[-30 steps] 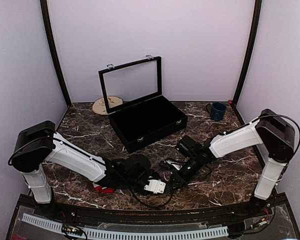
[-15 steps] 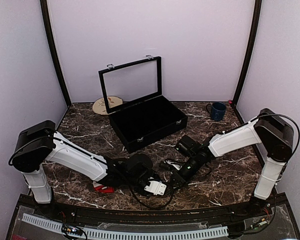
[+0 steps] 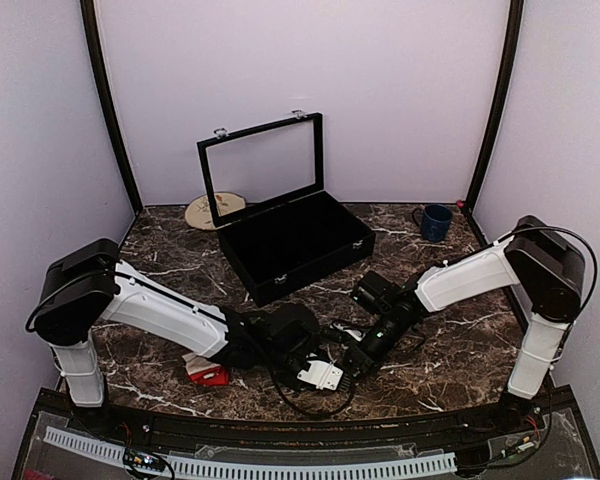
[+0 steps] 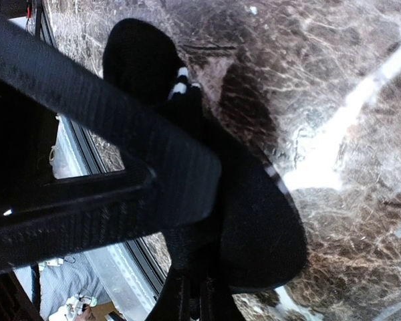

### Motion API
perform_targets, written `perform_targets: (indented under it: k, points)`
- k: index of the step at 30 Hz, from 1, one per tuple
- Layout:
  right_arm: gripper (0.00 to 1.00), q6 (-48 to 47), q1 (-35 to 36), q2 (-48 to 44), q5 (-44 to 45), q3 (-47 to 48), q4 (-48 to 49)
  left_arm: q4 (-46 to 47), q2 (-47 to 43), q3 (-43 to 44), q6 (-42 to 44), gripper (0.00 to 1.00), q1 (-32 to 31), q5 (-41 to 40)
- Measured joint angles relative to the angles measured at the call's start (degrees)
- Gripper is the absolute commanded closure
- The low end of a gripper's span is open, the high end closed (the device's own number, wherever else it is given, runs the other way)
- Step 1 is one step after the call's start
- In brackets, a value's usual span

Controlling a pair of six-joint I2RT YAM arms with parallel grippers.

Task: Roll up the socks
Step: Roll the sock at the center of the board.

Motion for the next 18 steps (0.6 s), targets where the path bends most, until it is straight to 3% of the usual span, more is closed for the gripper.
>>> perform_targets:
  k: [9, 18]
  points:
    - [1.0, -0.7, -1.5, 0.0, -0.9, 0.0, -2.8, -8.0, 2.6, 5.9, -0.1, 0.76, 0.3, 5.4]
    - [0.9, -1.8, -2.2, 0.0, -1.1, 0.2, -5.1, -16.7, 5.6, 11.7, -2.5, 0.86, 0.8, 13.1]
